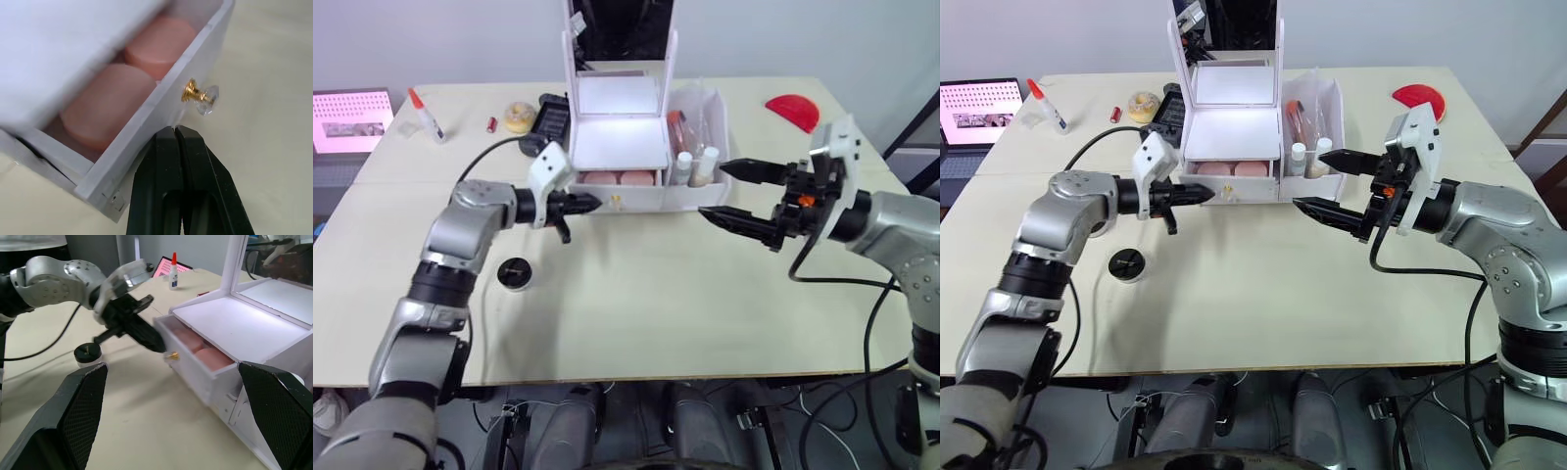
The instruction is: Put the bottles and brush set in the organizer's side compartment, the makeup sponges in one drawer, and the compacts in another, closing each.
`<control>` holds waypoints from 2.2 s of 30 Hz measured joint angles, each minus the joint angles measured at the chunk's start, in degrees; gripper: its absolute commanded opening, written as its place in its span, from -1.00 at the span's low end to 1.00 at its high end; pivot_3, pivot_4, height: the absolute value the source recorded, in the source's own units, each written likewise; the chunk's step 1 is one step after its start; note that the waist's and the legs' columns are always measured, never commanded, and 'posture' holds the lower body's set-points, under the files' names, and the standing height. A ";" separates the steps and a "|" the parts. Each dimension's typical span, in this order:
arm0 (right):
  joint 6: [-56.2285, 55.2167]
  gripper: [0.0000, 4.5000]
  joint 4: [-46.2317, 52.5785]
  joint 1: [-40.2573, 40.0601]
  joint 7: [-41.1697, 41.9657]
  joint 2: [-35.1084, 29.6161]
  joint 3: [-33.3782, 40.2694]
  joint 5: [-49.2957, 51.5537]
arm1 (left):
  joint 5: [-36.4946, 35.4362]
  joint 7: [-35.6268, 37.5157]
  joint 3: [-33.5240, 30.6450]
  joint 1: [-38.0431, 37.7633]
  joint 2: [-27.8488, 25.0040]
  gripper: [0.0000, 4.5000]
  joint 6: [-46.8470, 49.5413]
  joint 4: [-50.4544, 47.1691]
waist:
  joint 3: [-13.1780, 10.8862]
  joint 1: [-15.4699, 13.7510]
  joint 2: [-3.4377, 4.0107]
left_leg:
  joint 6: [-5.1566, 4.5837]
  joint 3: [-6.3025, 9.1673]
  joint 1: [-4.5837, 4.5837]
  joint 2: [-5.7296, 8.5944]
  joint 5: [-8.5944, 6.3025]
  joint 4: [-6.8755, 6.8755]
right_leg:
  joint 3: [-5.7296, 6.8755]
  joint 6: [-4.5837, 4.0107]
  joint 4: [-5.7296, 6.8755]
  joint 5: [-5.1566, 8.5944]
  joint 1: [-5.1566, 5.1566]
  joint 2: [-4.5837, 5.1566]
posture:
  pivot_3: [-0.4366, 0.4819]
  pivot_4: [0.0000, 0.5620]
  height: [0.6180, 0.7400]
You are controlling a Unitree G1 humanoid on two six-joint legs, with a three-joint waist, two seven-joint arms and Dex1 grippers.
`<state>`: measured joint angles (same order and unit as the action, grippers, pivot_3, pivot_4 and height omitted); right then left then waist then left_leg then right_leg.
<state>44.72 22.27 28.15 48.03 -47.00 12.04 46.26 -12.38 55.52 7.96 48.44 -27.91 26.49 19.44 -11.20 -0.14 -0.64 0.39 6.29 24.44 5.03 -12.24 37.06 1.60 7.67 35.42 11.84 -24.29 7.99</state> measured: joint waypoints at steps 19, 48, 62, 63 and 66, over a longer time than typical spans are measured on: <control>1.77 1.00 2.24 -0.67 -1.54 -0.76 0.35 1.59 | 0.69 -3.30 -0.83 3.30 2.71 -0.97 -1.86 5.24 | 0.00 -0.30 -0.01 | 0.04 0.00 0.00 0.02 0.02 0.00 | 0.00 -0.03 0.02 -0.03 -0.02 -0.04 | -0.05 -0.47 0.95; -24.72 1.00 -34.97 -39.21 15.60 -8.37 36.29 -15.76 | -11.77 9.69 -54.99 -55.49 -31.35 0.99 -6.67 0.87 | 0.21 0.37 0.35 | 0.33 -0.29 -0.05 -0.52 -0.16 -0.36 | -0.05 -0.37 -0.44 0.26 -0.07 -0.04 | -0.05 -0.47 0.95; -22.22 1.00 -29.64 -39.99 14.93 -7.29 34.65 -13.43 | -12.66 7.65 -51.30 -53.03 -28.22 0.99 -6.82 -4.09 | 0.26 0.82 0.43 | 0.31 -0.42 -0.17 -0.62 -0.15 -0.68 | -0.14 -0.59 -0.41 0.21 -0.19 -0.18 | -0.05 -0.47 0.95; -19.67 1.00 -26.43 -40.10 14.78 -7.30 34.77 -11.80 | -13.24 7.05 -50.88 -53.28 -27.27 0.99 -6.10 -6.49 | 0.27 0.80 0.44 | 0.31 -0.43 -0.18 -0.63 -0.14 -0.69 | -0.17 -0.59 -0.41 0.21 -0.19 -0.18 | -0.05 -0.47 0.95; -11.66 1.00 -15.90 -38.45 13.96 -8.18 34.29 -4.74 | -16.01 3.82 -48.03 -53.46 -22.24 0.99 -1.99 -16.59 | 0.29 0.73 0.48 | 0.30 -0.44 -0.20 -0.64 -0.14 -0.67 | -0.25 -0.58 -0.38 0.21 -0.17 -0.18 | -0.05 -0.47 0.95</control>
<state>33.07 6.37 -10.30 61.99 -55.18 46.33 41.52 -28.40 59.34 -40.07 -5.02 -50.15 24.50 2.84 -10.91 0.59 -0.16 0.69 5.85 24.24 4.39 -12.38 36.39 1.35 7.10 35.04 12.06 -24.47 7.82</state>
